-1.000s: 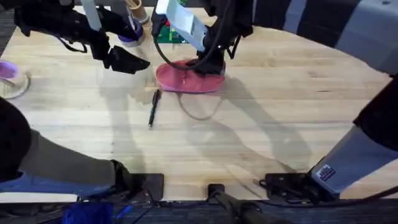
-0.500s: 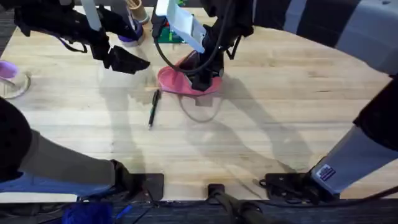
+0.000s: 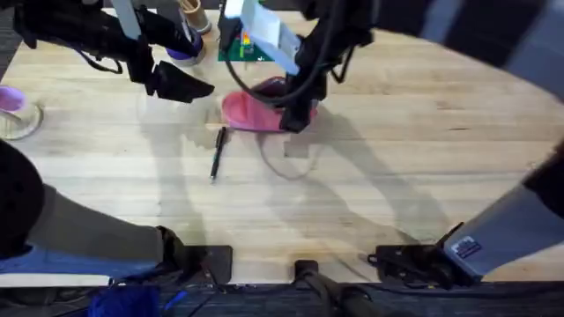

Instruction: Unzip the bag, pick up the pens from the table one at a time and place them inside, then zip the bag closed.

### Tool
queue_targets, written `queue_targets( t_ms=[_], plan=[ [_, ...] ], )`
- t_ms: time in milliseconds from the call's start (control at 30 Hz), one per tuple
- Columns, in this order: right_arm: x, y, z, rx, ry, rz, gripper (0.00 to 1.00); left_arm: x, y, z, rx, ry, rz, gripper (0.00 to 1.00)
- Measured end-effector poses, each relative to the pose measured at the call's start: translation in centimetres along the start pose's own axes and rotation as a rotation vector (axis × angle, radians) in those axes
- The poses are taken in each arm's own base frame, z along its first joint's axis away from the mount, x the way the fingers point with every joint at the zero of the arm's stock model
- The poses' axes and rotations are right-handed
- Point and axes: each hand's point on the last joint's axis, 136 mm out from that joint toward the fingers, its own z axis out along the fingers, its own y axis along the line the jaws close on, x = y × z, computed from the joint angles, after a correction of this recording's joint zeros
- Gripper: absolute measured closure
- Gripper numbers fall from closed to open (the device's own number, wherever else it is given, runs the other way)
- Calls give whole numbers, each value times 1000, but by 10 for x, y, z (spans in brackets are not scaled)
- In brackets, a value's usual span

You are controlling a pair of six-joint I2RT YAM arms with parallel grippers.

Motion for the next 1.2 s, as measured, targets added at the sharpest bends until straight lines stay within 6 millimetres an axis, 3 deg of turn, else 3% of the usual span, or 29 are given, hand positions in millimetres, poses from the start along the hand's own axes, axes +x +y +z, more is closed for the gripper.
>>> queue_targets(
  t_ms=[267, 467, 667, 800, 967, 1200],
  plan=[
    [-2, -6, -78, 133, -104, 28, 5, 0, -27, -29, -70, 131, -9, 6],
    [9, -19, -106, 199, -139, 95, 4, 3, -55, -59, -179, 239, -150, 6],
    [12, -43, -123, 284, -193, 152, 5, 16, -84, -77, -249, 329, -408, 6],
    [14, -50, -126, 300, -209, 199, 4, 15, -92, -78, -250, 323, -503, 6],
    [11, -54, -128, 313, -224, 206, 5, 3, -104, -72, -175, 247, -592, 7],
    [11, -54, -128, 310, -233, 252, 5, -23, -100, -64, -133, 117, -591, 6]
  ],
)
